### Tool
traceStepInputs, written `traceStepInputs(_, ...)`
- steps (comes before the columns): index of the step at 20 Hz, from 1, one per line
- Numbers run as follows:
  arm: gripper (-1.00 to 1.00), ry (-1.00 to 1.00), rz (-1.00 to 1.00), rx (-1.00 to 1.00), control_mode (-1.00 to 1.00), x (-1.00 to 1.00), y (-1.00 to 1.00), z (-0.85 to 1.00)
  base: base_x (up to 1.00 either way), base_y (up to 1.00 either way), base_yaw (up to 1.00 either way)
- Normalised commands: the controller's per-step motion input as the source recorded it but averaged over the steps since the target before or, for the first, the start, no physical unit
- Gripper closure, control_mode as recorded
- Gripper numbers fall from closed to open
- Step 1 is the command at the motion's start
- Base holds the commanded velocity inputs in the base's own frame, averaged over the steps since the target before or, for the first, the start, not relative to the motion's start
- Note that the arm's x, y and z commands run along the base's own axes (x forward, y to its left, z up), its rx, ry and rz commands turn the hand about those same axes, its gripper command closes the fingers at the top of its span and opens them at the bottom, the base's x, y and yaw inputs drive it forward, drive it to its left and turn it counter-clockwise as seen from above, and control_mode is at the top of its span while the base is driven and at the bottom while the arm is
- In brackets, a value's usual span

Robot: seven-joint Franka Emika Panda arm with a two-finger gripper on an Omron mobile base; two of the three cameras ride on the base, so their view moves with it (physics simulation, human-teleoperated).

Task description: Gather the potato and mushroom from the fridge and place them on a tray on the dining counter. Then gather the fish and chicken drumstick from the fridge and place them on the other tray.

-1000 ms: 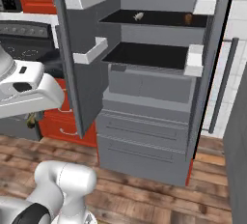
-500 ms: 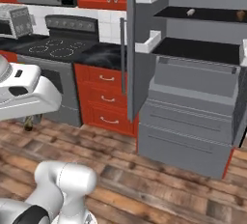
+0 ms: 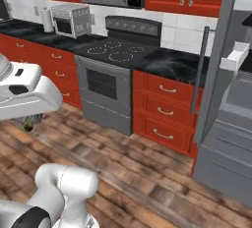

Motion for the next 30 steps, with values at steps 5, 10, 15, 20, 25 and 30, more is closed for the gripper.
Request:
traceStepInputs(5,1.0,0.0,0.0,0.0,1.0,0.0,0.0,0.0,0.3,0.75,0.35)
traceStepInputs(10,1.0,0.0,0.0,0.0,1.0,0.0,0.0,0.0,0.37,0.74,0.33)
traceStepInputs(15,1.0,0.0,0.0,0.0,1.0,0.0,0.0,0.0,0.44,0.72,0.33)
traceStepInputs(20,1.0,0.0,0.0,0.0,1.0,0.0,0.0,0.0,0.69,0.48,0.33)
traceStepInputs(25,1.0,0.0,0.0,0.0,1.0,0.0,0.0,0.0,1.0,-0.13,0.36)
traceStepInputs(30,1.0,0.0,0.0,0.0,1.0,0.0,0.0,0.0,1.0,-0.21,0.39)
